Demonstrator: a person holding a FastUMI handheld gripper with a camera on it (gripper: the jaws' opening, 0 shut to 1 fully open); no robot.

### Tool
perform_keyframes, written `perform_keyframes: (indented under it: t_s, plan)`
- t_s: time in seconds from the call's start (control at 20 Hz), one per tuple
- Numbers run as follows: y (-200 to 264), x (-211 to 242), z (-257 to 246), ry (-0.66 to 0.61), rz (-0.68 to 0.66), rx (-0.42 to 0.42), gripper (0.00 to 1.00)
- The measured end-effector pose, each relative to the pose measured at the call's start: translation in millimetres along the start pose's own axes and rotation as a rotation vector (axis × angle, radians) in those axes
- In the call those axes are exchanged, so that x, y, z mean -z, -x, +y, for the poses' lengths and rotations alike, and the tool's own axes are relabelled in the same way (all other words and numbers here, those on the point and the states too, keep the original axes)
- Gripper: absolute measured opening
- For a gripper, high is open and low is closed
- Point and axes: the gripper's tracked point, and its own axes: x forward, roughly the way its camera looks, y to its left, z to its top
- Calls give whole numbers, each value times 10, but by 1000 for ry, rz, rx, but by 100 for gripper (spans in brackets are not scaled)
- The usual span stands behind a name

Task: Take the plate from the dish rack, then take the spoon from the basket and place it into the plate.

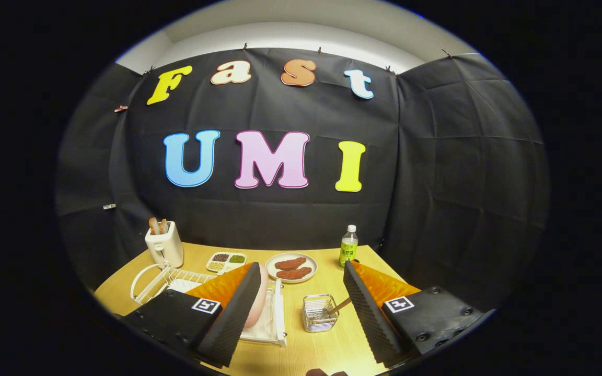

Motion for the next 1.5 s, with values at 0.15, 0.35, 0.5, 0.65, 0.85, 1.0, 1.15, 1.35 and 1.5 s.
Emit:
perform_keyframes:
  t_s: [0.15, 0.35, 0.5, 0.65, 0.85, 1.0, 1.15, 1.35, 1.5]
  plan:
    - [-37, 24, 32, 8, 12, -3, 98]
    - [-110, 55, 69, 15, 39, -4, 98]
    - [-216, 131, 128, 14, 94, -20, 98]
    - [-340, 143, 147, 23, 137, -17, 98]
    - [-579, 230, 294, 45, 224, -59, 98]
    - [-761, 371, 433, 25, 305, -84, 98]
    - [-944, 544, 534, 38, 382, -73, 98]
    - [-1187, 832, 680, 85, 478, -65, 97]
    - [-1384, 981, 650, 128, 516, -12, 95]
